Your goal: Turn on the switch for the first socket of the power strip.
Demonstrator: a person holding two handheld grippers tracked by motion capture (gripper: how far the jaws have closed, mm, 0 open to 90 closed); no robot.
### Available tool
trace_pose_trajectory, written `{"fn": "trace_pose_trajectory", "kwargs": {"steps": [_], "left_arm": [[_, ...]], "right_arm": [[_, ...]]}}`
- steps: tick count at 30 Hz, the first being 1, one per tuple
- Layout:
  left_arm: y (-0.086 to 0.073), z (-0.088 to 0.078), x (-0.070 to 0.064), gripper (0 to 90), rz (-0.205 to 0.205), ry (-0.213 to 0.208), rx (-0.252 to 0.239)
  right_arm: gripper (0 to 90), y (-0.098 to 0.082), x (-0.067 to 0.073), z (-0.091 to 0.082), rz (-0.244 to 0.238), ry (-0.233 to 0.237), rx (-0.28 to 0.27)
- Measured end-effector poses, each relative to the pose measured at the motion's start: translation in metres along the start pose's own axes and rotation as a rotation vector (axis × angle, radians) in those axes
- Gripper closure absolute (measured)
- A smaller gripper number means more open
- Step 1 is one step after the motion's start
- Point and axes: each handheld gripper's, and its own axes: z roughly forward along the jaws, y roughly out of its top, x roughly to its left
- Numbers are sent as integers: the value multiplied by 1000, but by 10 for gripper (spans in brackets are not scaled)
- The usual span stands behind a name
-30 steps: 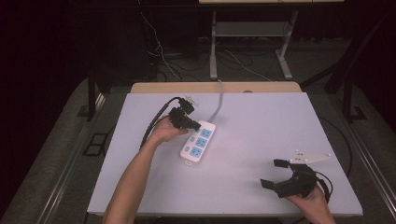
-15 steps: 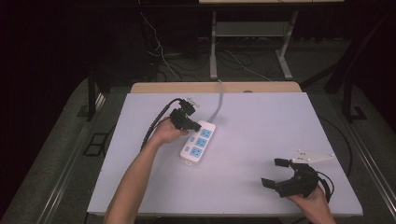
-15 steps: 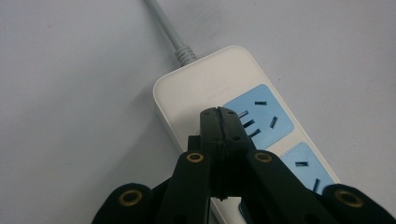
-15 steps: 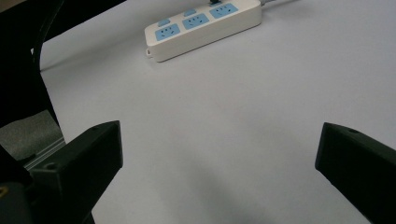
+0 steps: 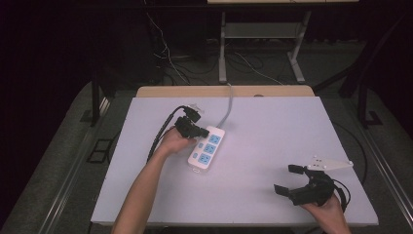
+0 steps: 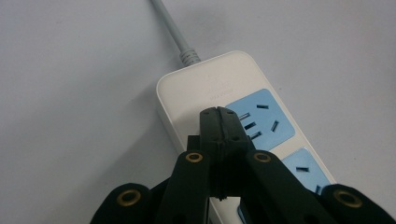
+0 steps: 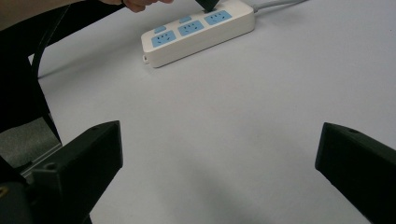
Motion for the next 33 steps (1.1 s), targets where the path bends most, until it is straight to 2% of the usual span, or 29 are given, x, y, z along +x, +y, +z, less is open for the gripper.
{"fn": "trace_pose_trajectory", "kwargs": {"steps": [13, 16, 19, 25, 33], "left_arm": [[3, 0, -6, 898, 15, 40, 21], [4, -1, -5, 897, 14, 31, 22], [6, -9, -4, 896, 2, -15, -21], [14, -20, -8, 896, 16, -3, -55], [16, -29, -11, 896, 33, 28, -60]], "right_arm": [[3, 0, -1, -3, -3, -13, 0], [3, 0, -1, -3, -3, -12, -2], [3, 0, -1, -4, -5, -12, -5], [3, 0, -2, -4, 1, -15, -5], [3, 0, -2, -4, 0, -15, -5]]}}
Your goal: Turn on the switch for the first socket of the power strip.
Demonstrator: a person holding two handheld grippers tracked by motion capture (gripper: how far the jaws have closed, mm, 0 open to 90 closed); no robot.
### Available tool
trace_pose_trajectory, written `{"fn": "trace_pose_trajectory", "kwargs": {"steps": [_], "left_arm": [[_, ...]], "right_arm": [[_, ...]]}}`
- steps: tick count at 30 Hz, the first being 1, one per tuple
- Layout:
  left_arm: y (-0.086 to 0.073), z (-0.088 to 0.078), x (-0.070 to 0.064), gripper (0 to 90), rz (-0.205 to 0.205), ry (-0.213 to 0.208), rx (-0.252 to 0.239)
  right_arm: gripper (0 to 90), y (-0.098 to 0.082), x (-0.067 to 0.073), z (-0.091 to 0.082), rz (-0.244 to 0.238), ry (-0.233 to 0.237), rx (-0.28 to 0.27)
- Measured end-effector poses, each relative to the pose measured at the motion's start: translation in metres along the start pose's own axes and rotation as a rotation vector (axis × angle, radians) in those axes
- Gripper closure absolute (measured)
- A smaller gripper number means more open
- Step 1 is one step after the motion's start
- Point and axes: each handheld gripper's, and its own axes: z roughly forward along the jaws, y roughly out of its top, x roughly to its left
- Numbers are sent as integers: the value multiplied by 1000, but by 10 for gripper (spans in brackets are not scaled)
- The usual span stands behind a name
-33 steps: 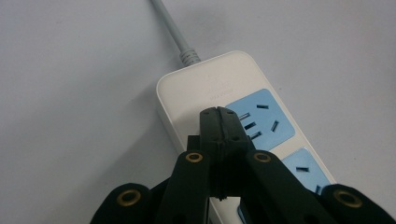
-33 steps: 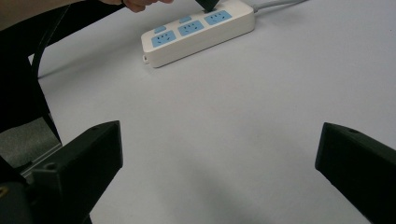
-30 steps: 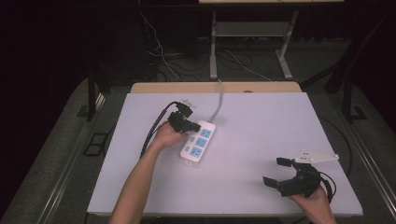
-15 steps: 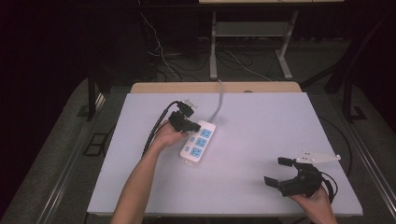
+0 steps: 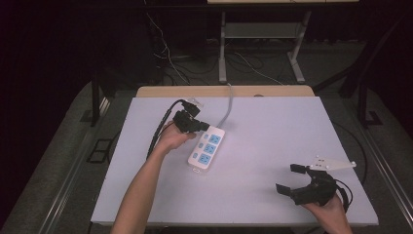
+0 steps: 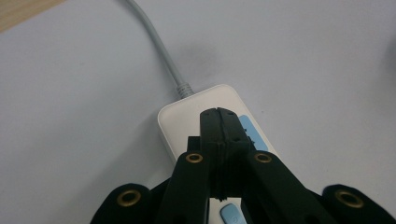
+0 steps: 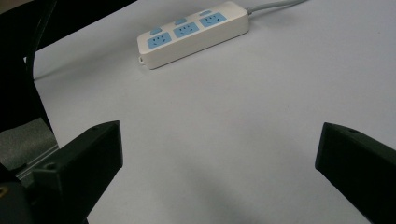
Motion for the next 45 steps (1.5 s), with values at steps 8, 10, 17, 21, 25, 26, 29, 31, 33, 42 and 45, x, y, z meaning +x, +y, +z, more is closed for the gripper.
{"fn": "trace_pose_trajectory", "kwargs": {"steps": [8, 10, 17, 21, 25, 26, 29, 31, 33, 42, 45], "left_arm": [[0, -17, -1, 895, 0, 28, -11], [-1, -21, -1, 895, -1, 33, -16], [-3, -39, -1, 871, -10, 55, -23], [-4, -47, -2, 811, -11, 61, -20], [-6, -57, -1, 667, -38, 87, -33], [-7, -59, 0, 624, -53, 90, -40], [-9, -65, 0, 520, -73, 95, -51], [-12, -70, 0, 462, -79, 93, -65], [-14, -73, 0, 372, -84, 80, -71], [-24, -91, -6, 126, -96, 59, -94], [-26, -97, -9, 67, -98, 66, -100]], "right_arm": [[3, 0, 0, 0, 0, 0, -2], [3, 0, 1, 0, 1, 1, -3], [3, 0, 1, 0, 1, -1, -2], [3, -1, 1, 0, 6, -3, -4], [3, -1, 0, -1, 11, -4, -9], [3, -1, 0, -1, 11, -5, -9], [3, -1, 0, -1, 12, -3, -8], [3, -2, 0, -1, 12, -3, -6], [3, -2, 1, -1, 13, -2, -3], [3, -2, 0, 0, 16, 0, -3], [3, -2, 0, 0, 18, -1, -4]]}}
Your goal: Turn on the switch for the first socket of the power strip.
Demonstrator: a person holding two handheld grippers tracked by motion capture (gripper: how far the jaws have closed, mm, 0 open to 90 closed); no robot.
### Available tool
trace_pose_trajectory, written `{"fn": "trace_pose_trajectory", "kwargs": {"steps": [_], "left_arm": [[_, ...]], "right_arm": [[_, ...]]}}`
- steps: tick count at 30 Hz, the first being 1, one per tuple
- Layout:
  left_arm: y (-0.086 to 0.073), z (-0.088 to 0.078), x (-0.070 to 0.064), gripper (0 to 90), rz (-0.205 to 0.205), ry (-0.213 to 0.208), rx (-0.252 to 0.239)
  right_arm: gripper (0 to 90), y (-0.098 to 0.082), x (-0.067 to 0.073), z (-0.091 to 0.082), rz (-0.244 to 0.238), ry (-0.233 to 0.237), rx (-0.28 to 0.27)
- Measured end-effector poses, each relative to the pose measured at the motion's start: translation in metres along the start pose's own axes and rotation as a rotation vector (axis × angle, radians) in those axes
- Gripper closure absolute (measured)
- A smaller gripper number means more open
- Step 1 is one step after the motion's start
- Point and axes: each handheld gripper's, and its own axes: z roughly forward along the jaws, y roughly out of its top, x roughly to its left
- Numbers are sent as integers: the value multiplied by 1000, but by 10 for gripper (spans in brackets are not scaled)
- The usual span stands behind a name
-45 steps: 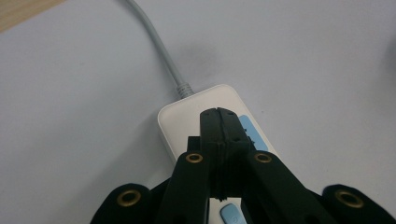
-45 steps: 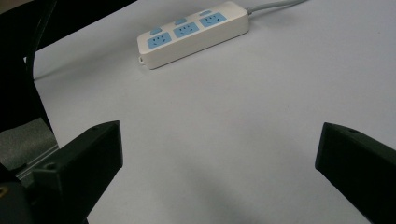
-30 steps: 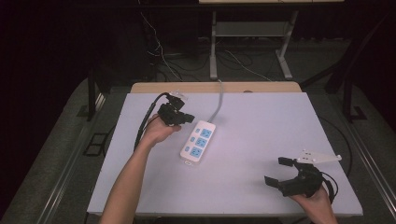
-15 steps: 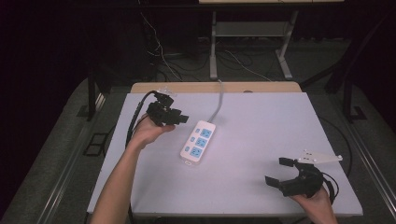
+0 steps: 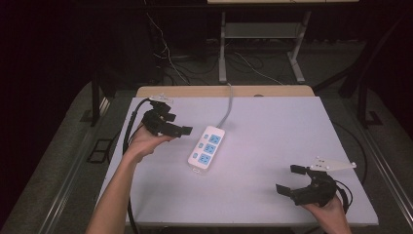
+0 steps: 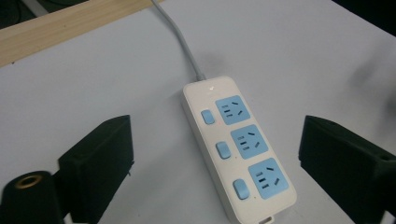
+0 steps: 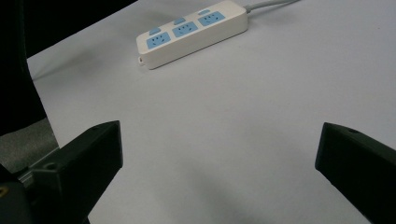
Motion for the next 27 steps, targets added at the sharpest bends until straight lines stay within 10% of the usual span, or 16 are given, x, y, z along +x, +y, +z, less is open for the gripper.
{"fn": "trace_pose_trajectory", "kwargs": {"steps": [27], "left_arm": [[-64, -29, -32, 0, -3, 35, -118]], "right_arm": [[3, -1, 2, 2, -4, 2, 10]]}}
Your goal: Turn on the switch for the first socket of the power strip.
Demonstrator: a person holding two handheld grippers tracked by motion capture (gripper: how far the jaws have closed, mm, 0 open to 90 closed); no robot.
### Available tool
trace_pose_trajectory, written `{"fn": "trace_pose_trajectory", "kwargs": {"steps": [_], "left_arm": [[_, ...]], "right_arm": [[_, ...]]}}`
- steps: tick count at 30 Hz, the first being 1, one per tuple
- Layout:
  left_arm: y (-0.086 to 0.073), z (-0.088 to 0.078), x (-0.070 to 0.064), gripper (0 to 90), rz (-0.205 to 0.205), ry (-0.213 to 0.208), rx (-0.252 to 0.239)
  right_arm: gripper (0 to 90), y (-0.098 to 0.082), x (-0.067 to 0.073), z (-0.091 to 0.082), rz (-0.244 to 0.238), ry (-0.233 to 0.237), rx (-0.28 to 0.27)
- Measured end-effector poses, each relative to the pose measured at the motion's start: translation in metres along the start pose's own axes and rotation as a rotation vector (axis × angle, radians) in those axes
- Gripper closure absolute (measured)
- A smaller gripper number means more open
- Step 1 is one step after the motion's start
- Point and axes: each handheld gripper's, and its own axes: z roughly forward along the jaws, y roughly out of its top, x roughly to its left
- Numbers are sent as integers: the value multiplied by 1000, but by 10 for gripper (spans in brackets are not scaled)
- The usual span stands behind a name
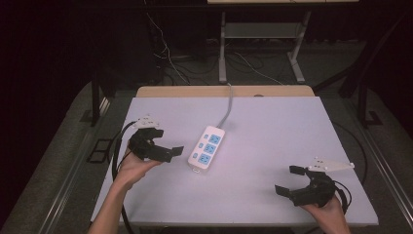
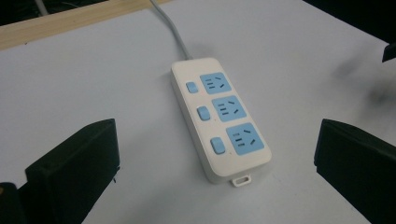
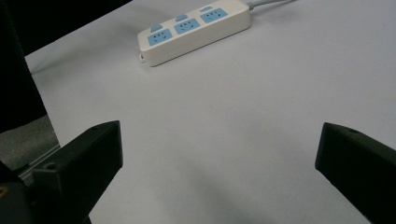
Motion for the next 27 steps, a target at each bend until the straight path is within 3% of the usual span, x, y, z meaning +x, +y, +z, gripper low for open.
{"fn": "trace_pose_trajectory", "kwargs": {"steps": [27], "left_arm": [[-67, 4, -29, 0, -49, -78, -81]], "right_arm": [[3, -1, 2, 1, -5, 3, 14]]}}
